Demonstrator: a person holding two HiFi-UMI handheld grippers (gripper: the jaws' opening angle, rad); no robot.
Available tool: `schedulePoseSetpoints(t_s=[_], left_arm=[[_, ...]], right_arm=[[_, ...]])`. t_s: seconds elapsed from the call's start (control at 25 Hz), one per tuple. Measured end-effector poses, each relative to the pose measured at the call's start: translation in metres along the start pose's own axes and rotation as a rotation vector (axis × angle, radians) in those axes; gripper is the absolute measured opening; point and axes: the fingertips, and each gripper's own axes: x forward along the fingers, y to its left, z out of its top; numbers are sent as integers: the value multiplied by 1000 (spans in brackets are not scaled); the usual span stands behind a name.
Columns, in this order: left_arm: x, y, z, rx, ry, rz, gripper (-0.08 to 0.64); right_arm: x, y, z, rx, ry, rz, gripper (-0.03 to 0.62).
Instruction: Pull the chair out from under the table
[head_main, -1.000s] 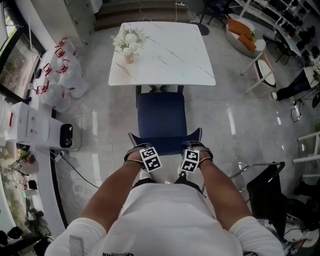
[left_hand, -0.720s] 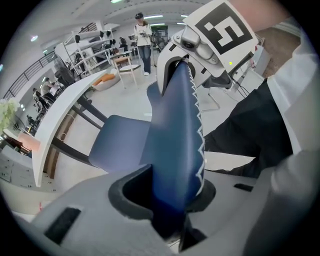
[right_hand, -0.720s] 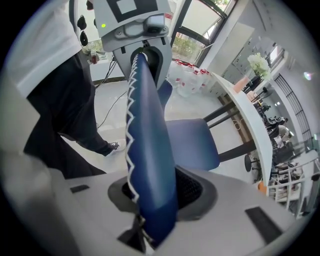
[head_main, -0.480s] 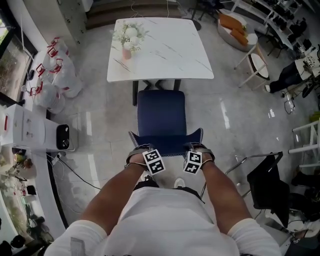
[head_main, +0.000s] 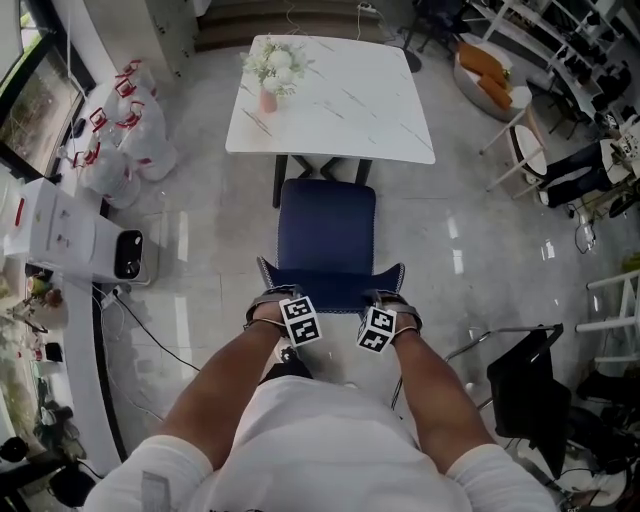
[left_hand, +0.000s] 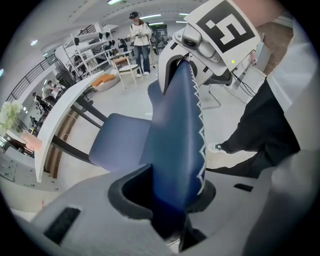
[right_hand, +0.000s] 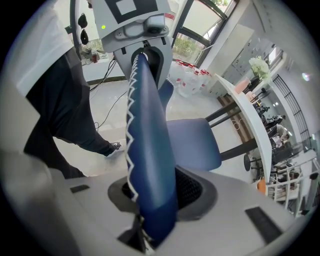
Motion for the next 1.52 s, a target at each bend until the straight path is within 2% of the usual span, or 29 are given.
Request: schedulePoseSetpoints(t_s=[0.2,1.12,1.52], left_arm=[[5,-22,-3,-3,25,11,121],[8,-205,28,-126,76,63,115],[2,-264,35,-161,91,70,114]], right_arm=[[-1,16,-7,-6,4,-5,123],[-53,154,-87,-86,-54,40,121],[-76,203,-107,-100,-70,64,124]])
